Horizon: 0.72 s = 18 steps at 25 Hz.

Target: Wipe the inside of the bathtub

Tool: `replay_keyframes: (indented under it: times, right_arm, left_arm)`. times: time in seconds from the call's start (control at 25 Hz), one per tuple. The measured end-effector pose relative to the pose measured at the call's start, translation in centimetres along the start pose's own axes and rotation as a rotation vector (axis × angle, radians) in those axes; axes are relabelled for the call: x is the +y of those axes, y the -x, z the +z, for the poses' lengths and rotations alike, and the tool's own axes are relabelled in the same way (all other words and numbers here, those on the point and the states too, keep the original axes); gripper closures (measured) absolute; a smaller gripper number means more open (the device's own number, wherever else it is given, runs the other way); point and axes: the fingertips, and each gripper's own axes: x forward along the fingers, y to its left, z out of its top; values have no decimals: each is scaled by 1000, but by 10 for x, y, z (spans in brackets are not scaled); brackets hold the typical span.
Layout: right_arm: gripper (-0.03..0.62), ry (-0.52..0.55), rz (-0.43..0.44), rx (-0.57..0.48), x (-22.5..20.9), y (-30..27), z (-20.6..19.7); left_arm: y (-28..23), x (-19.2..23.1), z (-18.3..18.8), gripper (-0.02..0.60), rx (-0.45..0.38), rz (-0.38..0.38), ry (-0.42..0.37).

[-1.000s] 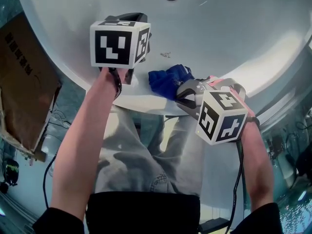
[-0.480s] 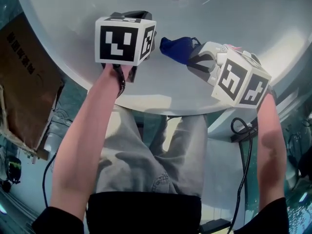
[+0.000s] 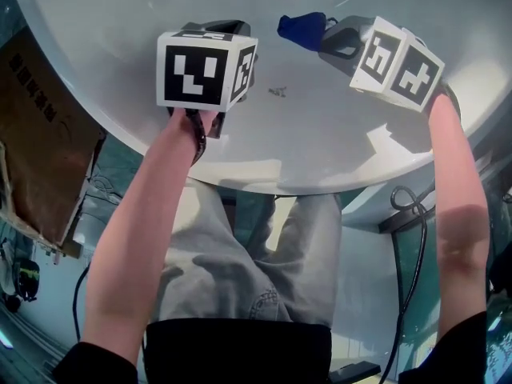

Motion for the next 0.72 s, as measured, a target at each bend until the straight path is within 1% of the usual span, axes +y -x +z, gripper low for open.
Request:
replay_keyframes:
  times: [0.28, 0.32, 0.4, 0.52, 0.6, 0.72]
  right_arm:
    - [571, -48, -45, 43, -47, -36, -16]
    - [571, -62, -49, 55, -53, -41, -19]
    - [571, -74, -60, 93, -65, -50, -26]
    - [571, -40, -70, 178, -80, -67, -39]
    - [571, -4, -67, 233, -86, -79, -47]
    - [571, 17, -47, 290, -86, -94, -57]
  left_arm:
    - [-7, 9, 2, 577, 1, -5, 48]
    - [-8, 10, 3, 577, 0, -4, 51]
    - [-9, 12, 3, 577, 3, 1, 32]
    - [-12, 11, 2, 577, 13, 2, -2]
    - [-14, 10, 1, 577, 16, -8, 7]
    - [-17, 9, -1, 577, 26, -19, 12]
